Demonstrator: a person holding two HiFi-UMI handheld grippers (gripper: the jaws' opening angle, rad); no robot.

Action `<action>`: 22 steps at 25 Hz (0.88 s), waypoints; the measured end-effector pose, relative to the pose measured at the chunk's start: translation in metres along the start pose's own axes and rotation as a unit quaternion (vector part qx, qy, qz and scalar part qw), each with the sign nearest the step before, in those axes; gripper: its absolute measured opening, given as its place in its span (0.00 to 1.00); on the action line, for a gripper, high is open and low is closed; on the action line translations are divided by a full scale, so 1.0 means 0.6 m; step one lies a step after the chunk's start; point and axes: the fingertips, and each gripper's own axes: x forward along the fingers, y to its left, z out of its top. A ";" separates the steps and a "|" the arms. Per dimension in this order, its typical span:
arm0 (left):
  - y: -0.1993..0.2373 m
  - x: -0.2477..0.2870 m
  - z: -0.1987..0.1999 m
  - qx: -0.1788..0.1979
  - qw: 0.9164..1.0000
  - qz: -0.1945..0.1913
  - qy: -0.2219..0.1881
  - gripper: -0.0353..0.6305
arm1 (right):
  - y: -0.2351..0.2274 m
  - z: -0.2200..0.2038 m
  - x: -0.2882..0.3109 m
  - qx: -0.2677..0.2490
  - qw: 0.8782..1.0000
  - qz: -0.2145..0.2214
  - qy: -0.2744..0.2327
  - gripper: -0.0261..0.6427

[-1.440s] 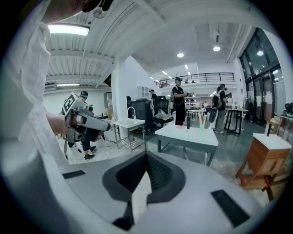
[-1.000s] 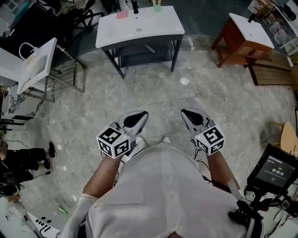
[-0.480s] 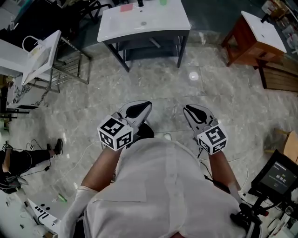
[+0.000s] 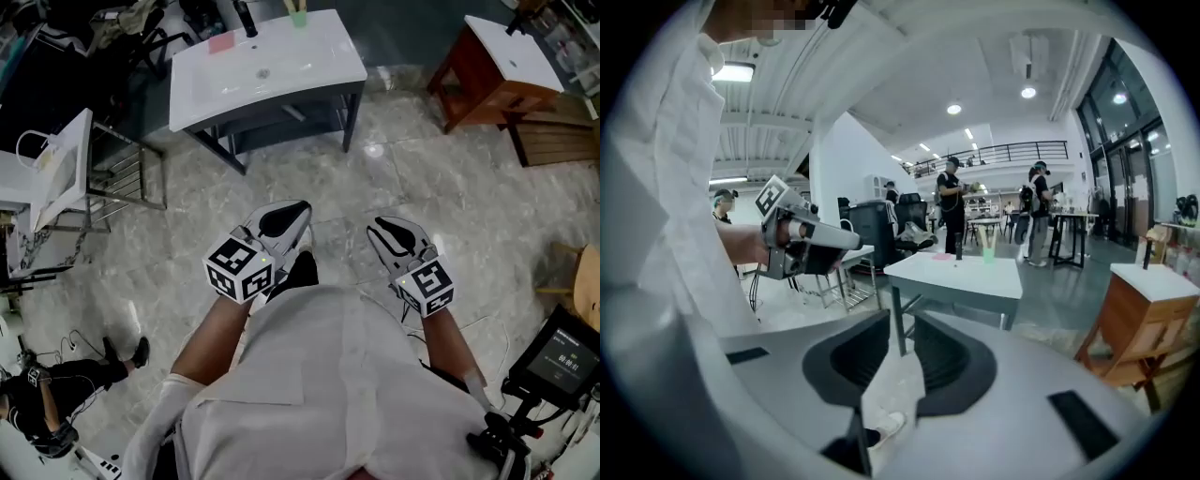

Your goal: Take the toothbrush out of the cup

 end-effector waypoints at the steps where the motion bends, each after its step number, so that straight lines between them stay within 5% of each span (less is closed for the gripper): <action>1: 0.024 0.008 0.013 0.002 1.000 -0.004 -0.001 0.06 | -0.011 0.013 0.018 -0.002 1.000 -0.005 0.003 0.12; 12: 0.270 0.040 0.110 0.019 1.000 -0.015 -0.010 0.06 | -0.131 0.159 0.247 -0.023 0.999 -0.029 0.004 0.14; 22: 0.385 0.108 0.162 0.009 1.000 0.012 -0.022 0.06 | -0.242 0.210 0.349 -0.009 1.000 -0.011 -0.008 0.14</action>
